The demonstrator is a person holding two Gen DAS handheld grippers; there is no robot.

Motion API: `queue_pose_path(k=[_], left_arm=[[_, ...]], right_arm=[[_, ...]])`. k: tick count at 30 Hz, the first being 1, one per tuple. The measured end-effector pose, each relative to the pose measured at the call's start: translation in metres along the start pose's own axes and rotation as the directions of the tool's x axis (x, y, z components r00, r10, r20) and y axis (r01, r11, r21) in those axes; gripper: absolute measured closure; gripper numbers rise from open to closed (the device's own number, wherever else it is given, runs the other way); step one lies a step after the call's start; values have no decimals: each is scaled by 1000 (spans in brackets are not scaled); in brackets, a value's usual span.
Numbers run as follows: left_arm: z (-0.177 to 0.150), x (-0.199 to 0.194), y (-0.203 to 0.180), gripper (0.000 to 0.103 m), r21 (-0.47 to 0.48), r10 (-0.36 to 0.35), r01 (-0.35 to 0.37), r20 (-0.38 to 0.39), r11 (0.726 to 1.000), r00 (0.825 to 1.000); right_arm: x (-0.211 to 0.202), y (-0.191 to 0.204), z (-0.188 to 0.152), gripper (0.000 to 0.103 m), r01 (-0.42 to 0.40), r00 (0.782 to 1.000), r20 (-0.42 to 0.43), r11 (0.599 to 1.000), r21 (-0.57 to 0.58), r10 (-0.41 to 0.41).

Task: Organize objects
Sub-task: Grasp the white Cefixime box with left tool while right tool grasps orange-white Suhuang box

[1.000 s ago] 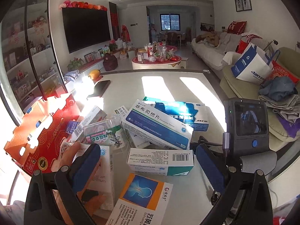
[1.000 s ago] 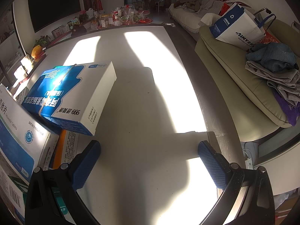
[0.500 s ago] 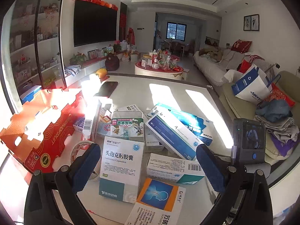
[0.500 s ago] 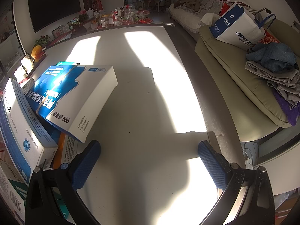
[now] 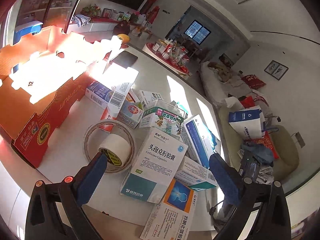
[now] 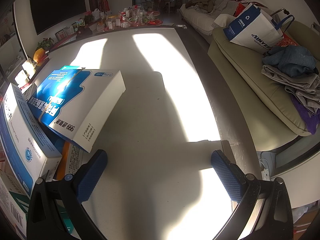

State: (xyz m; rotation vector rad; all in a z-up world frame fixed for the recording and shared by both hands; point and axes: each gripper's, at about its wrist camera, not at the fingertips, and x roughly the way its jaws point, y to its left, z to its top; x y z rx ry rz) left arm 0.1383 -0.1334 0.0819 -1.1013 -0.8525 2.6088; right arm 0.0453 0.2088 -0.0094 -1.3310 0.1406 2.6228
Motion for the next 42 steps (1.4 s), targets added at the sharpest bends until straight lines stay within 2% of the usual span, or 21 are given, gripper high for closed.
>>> queue_pose_path(k=[2, 4, 6, 8, 12, 17, 19, 21, 22, 25, 27, 30, 31, 33, 35, 36, 39, 41, 42], left_arm=[[7, -2, 16, 0, -37, -18, 18, 9, 999, 1000], [10, -5, 27, 0, -14, -11, 11, -3, 1000, 1000], [9, -4, 32, 0, 67, 53, -50, -47, 997, 997], [3, -3, 32, 0, 152, 122, -110, -77, 982, 989], [-13, 1, 35, 0, 221, 174, -140, -146, 965, 974], [-19, 3, 31, 0, 268, 165, -121, -148, 956, 975], [-18, 8, 26, 0, 306, 169, -118, -145, 945, 975], [-19, 15, 22, 0, 340, 163, -104, -149, 935, 975], [-20, 19, 21, 0, 359, 160, -97, -149, 928, 976], [-22, 32, 23, 0, 393, 161, -83, -169, 916, 972], [-20, 42, 28, 0, 384, 163, -78, -193, 920, 967], [-17, 44, 32, 0, 371, 123, -35, -216, 928, 969], [-18, 41, 31, 0, 389, 109, -20, -209, 921, 972], [-24, 38, 25, 0, 457, 92, 12, -204, 889, 975], [-32, 38, 19, 0, 509, 81, 46, -224, 860, 971], [-34, 39, 18, 0, 515, 70, 70, -248, 854, 966], [-30, 40, 20, 0, 464, 5, 149, -314, 873, 949], [-23, 34, 26, 0, 420, -26, 161, -308, 893, 951], [-20, 31, 30, 0, 415, -17, 144, -295, 898, 955]], right_arm=[[0, 0, 0, 0, 0, 1000, 0, 1000, 0, 0], [0, 0, 0, 0, 0, 1000, 0, 1000, 0, 0], [0, 0, 0, 0, 0, 1000, 0, 1000, 0, 0], [0, 0, 0, 0, 0, 1000, 0, 1000, 0, 0], [0, 0, 0, 0, 0, 1000, 0, 1000, 0, 0], [0, 0, 0, 0, -1, 1000, 0, 1000, -1, 1], [-1, -2, 0, 0, 5, 1000, -26, 1000, 3, -5], [-9, -7, -4, 0, 79, 996, -50, 996, 36, -77], [-22, -8, -8, 0, 114, 993, -25, 992, 46, -113], [-67, -6, -22, 0, 126, 988, 86, 991, 41, -129], [-93, -1, -35, 0, 70, 992, 105, 996, 59, -76], [-121, 6, -59, 0, -100, 994, 62, 986, 133, 92], [-126, 12, -66, 0, -150, 989, 34, 974, 169, 147], [-132, 28, -80, 0, -221, 973, -17, 950, 222, 230], [-130, 54, -90, 0, -233, 964, -80, 949, 212, 255], [-127, 70, -93, 0, -236, 958, -122, 955, 182, 260], [-123, 102, -104, 0, -223, 957, -161, 967, 126, 241], [-120, 113, -106, 0, -243, 949, -176, 962, 127, 263], [-118, 119, -107, 0, -239, 947, -190, 964, 119, 259]])
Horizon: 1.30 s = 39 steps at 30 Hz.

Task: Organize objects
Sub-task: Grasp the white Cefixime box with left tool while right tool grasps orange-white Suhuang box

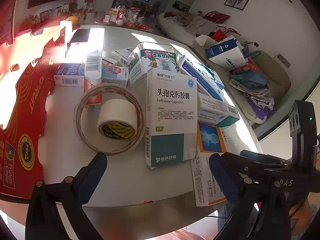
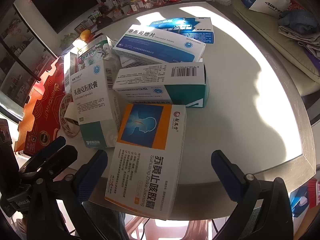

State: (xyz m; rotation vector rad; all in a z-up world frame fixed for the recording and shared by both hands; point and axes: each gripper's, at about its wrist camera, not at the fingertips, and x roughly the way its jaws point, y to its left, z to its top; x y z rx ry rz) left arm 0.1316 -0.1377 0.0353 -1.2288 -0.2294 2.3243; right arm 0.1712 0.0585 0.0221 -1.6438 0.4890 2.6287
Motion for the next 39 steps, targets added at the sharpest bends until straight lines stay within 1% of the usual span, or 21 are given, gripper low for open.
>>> queue_pose_path(k=[3, 6, 8, 10, 12, 13, 15, 18, 19, 21, 22, 23, 26, 27, 28, 30, 34, 37, 38, 39], left_arm=[[1, -6, 8, 0, -2, 52, -52, -6, 999, 999], [7, -14, 10, 0, -5, 40, -40, 16, 999, 999], [11, -17, 6, 0, 9, 37, -37, 35, 999, 999], [14, -13, 0, 0, 26, 45, -46, 39, 999, 998], [17, -5, -9, 0, 42, 70, -71, 29, 997, 997], [18, -1, -14, 0, 46, 68, -70, 30, 996, 997], [19, 7, -28, 0, 51, 70, -72, 43, 996, 997], [21, 20, -47, 0, 56, 86, -91, 75, 994, 993], [23, 25, -51, 0, 47, 93, -97, 80, 994, 992], [26, 34, -57, 0, 24, 105, -108, 89, 994, 990], [27, 39, -60, 0, 14, 123, -125, 91, 992, 988], [28, 45, -61, 0, 9, 146, -147, 82, 989, 986], [26, 64, -61, 0, -16, 210, -210, 30, 978, 977], [25, 67, -64, 0, -7, 232, -231, 35, 973, 972], [24, 69, -67, 0, 4, 251, -251, 34, 968, 967], [23, 74, -74, 0, 23, 293, -294, 28, 956, 956], [22, 83, -86, 0, 78, 330, -331, 24, 941, 944], [18, 88, -93, 0, 115, 351, -354, 45, 928, 935], [17, 88, -93, 1, 123, 349, -353, 53, 928, 936], [16, 87, -94, 2, 127, 344, -349, 62, 929, 937]], right_arm=[[15, 13, 3, 0, 43, 998, -44, 998, -38, -45], [25, 22, 2, 0, 81, 995, -62, 995, -62, -85], [32, 25, 1, 0, 148, 985, -74, 984, -98, -155], [35, 22, -2, 0, 241, 967, -51, 960, -143, -250], [30, 10, -1, 0, 252, 966, -21, 957, -144, -258], [28, 0, 0, 0, 250, 967, -13, 959, -136, -254], [24, -21, 4, 1, 247, 968, -17, 964, -101, -250], [18, -45, 11, 7, 260, 965, -19, 963, -68, -262], [16, -48, 13, 7, 259, 965, -24, 963, -68, -261], [15, -52, 14, 7, 256, 966, -20, 964, -74, -258], [14, -53, 13, 7, 256, 966, -15, 964, -79, -258], [14, -53, 12, 7, 254, 967, -11, 964, -84, -256], [20, -48, 11, 3, 248, 968, -6, 964, -98, -249], [20, -43, 10, 0, 245, 969, -5, 964, -104, -247], [20, -42, 3, 0, 245, 969, 2, 963, -110, -246], [19, -43, 0, 0, 242, 970, 4, 964, -113, -243], [17, -44, -4, 0, 236, 971, 7, 964, -123, -237], [15, -46, -4, 1, 241, 970, 9, 964, -116, -241], [14, -44, -1, 6, 242, 970, 18, 964, -112, -242], [11, -42, -2, 18, 240, 971, 31, 964, -115, -238]])
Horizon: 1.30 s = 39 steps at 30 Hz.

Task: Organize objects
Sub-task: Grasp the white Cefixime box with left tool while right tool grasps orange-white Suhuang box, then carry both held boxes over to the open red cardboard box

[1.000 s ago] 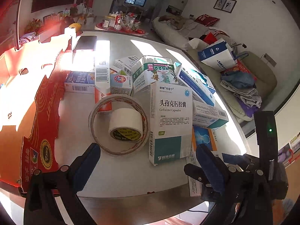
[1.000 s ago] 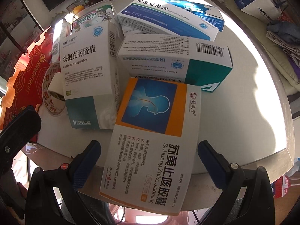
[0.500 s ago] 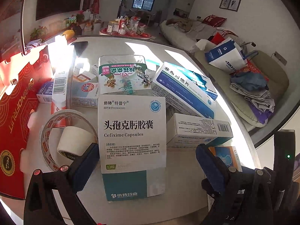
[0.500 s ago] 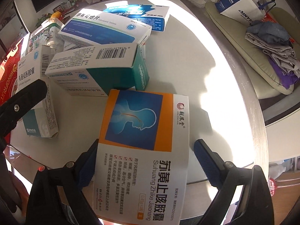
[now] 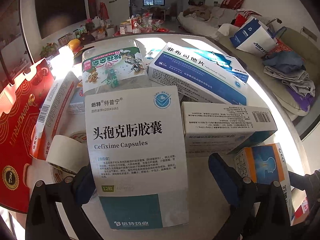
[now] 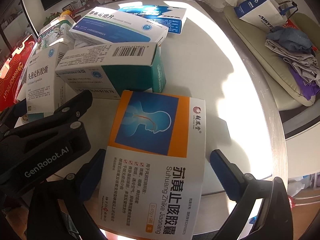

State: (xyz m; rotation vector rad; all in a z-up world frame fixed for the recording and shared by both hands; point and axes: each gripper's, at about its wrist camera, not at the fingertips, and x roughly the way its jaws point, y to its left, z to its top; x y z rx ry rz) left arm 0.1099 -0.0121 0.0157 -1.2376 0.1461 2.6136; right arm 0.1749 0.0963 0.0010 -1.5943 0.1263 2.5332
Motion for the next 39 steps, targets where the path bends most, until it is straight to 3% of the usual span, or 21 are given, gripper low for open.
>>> queue_pose_path(k=[3, 5, 7, 11, 16, 17, 21, 25, 26, 28, 31, 35, 39], left_arm=[[0, -4, 6, 13, 5, -54, 54, 23, 999, 998], [1, -9, 16, 27, -35, -148, 149, 34, 988, 988], [2, -14, 32, 27, -102, -269, 273, 51, 957, 962], [5, -40, 44, 27, -76, -321, 334, 145, 940, 936], [12, -61, 66, 27, -90, -398, 417, 175, 905, 901], [13, -63, 73, 27, -113, -424, 446, 173, 888, 889], [15, -68, 106, 27, -238, -559, 584, 170, 776, 811], [10, -78, 130, 27, -324, -614, 644, 203, 693, 763], [7, -82, 135, 27, -340, -617, 649, 212, 680, 758], [2, -89, 141, 27, -356, -608, 643, 219, 679, 763], [-6, -98, 146, 27, -357, -575, 611, 215, 706, 790], [-13, -104, 148, 27, -355, -561, 601, 219, 716, 798], [-15, -102, 142, 27, -342, -515, 549, 193, 762, 835]], right_arm=[[-5, 2, -3, 24, -16, 1000, 9, 1000, -3, 16], [-10, -4, -12, 25, -45, 999, 18, 999, 10, 45], [-14, -4, -12, 25, -78, 997, 26, 997, 26, 77], [-19, -1, -13, 25, -99, 995, 37, 994, 39, 97], [-20, -4, -10, 25, -142, 989, 45, 987, 70, 139], [-21, -6, -10, 25, -162, 986, 50, 983, 82, 158], [-29, -12, -16, 25, -265, 963, 82, 956, 125, 256], [-41, -1, -16, 24, -334, 939, 120, 938, 94, 322], [-44, 3, -17, 24, -353, 931, 124, 932, 86, 342], [-49, 17, -21, 24, -398, 913, 122, 915, 67, 388], [-48, 37, -22, 24, -432, 898, 104, 901, 32, 427], [-45, 56, -26, 24, -446, 893, 68, 895, 10, 445], [-46, 62, -29, 24, -442, 896, 61, 897, 0, 441]])
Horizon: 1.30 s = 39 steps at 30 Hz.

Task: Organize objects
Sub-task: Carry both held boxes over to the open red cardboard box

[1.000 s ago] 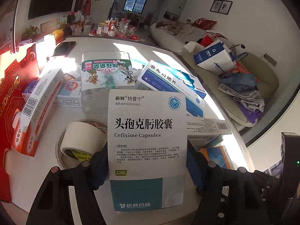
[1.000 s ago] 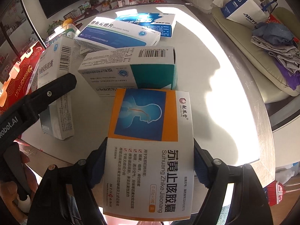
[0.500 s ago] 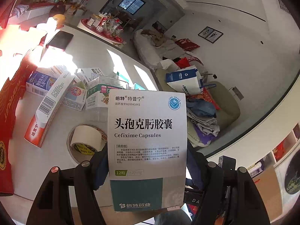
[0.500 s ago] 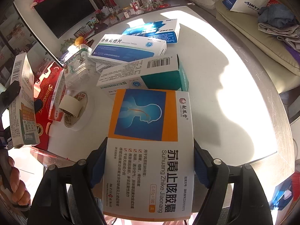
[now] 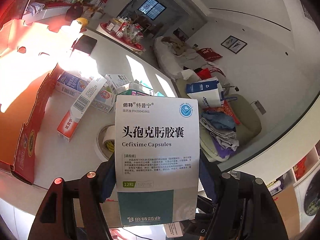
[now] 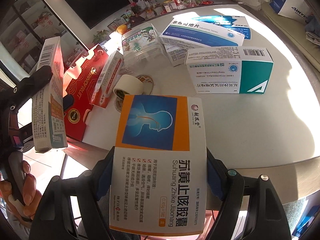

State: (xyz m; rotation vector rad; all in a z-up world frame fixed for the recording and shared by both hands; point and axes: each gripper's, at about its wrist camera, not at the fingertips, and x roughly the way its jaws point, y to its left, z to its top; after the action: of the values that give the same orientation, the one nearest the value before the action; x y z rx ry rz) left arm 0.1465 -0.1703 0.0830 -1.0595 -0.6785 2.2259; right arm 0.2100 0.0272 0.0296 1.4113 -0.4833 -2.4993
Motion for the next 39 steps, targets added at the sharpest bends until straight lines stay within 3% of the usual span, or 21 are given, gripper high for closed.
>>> queue_pose_path(k=[9, 16, 20, 23, 28, 39], left_arm=[[-18, 17, -21, 27, 130, 106, -103, -16, 986, 994], [-4, 1, -23, 27, 164, 145, -154, 67, 974, 987], [17, -21, -5, 27, 122, 194, -212, 146, 970, 970], [29, -37, 12, 27, 88, 253, -274, 197, 958, 947], [31, -50, 30, 27, 42, 307, -324, 224, 945, 925], [17, -30, 17, 27, 101, 293, -314, 184, 944, 938]], right_arm=[[4, 2, -2, 24, 5, 1000, -19, 1000, -11, -6], [1, 4, -2, 24, 2, 1000, -18, 1000, -18, -2], [0, 3, -1, 24, 1, 1000, -13, 1000, -15, -2], [0, 4, 0, 24, -1, 1000, -11, 1000, -14, 1], [2, 8, -1, 24, -10, 1000, -19, 1000, -25, 10], [3, 13, -1, 24, -8, 1000, -29, 999, -36, 7]])
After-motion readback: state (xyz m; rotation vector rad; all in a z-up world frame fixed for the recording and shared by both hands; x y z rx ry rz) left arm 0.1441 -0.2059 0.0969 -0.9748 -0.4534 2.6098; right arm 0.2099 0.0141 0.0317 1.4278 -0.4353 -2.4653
